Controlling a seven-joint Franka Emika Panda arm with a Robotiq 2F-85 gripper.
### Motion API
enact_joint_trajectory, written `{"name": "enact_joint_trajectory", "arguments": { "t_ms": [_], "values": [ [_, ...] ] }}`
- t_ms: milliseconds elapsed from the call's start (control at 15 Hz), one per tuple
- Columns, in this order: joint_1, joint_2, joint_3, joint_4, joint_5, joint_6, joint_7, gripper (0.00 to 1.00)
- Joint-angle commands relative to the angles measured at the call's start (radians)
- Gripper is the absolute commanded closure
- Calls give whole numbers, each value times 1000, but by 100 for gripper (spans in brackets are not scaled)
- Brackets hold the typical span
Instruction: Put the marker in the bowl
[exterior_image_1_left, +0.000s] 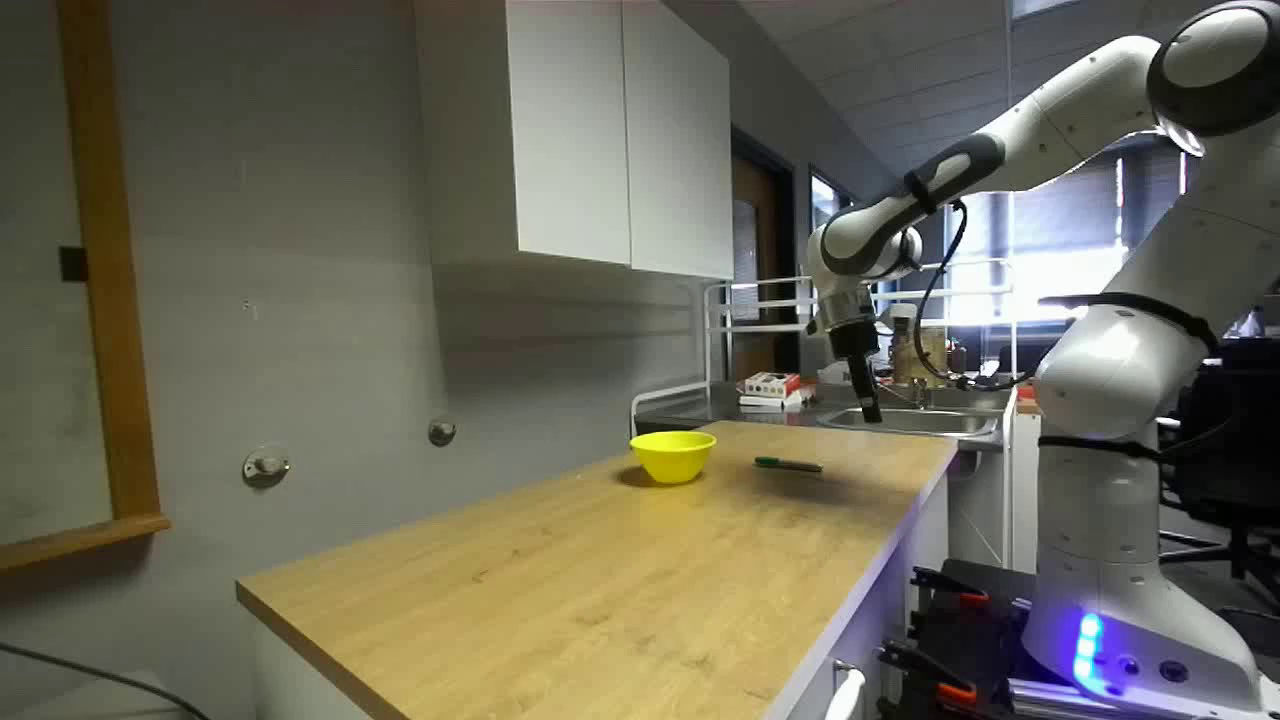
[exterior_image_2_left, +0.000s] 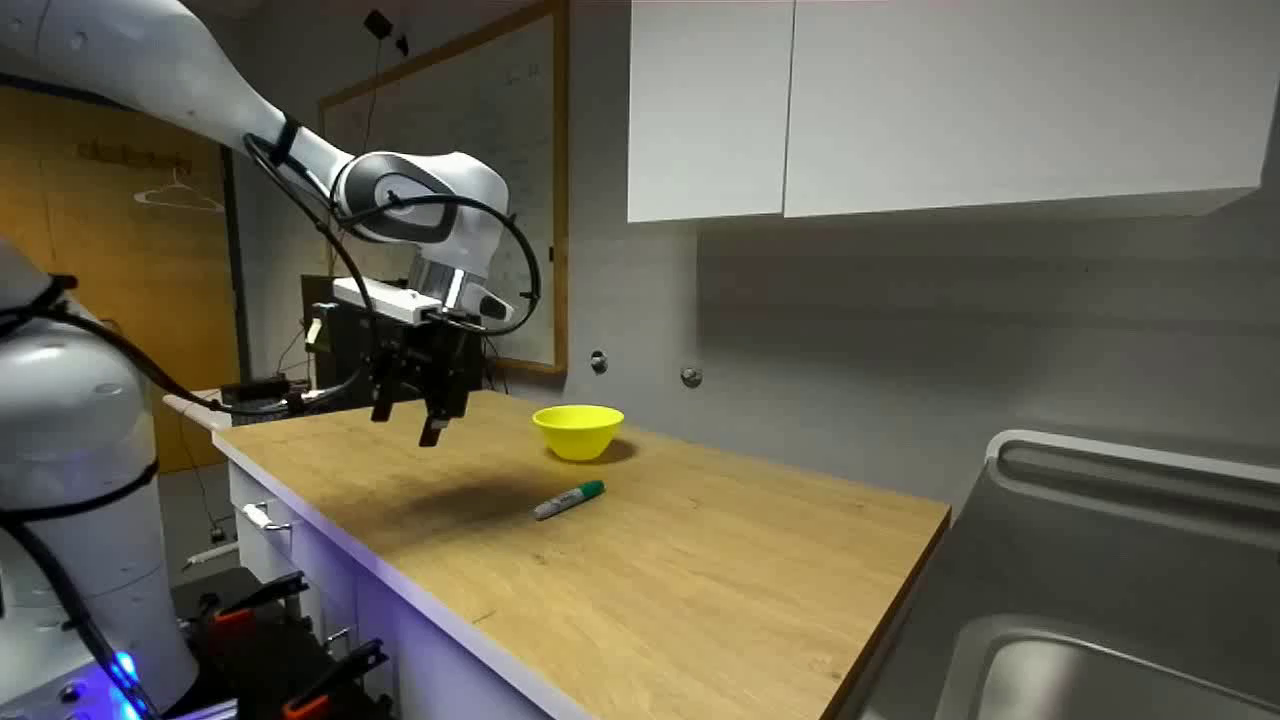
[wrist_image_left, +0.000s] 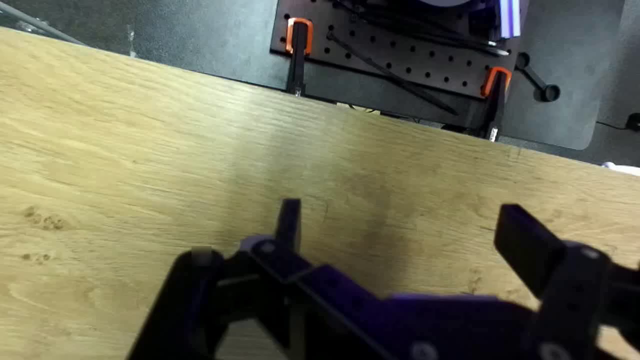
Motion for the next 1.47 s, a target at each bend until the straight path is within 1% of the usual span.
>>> {"name": "enact_joint_trajectory", "arguments": {
  "t_ms": [0,1133,1400],
  "values": [
    [-11,2,10,2,5,-2,-5,0],
    [-11,3,10,2,6,-1,-3,0],
    [-5,34,13,23,14,14,5,0]
  ]
}}
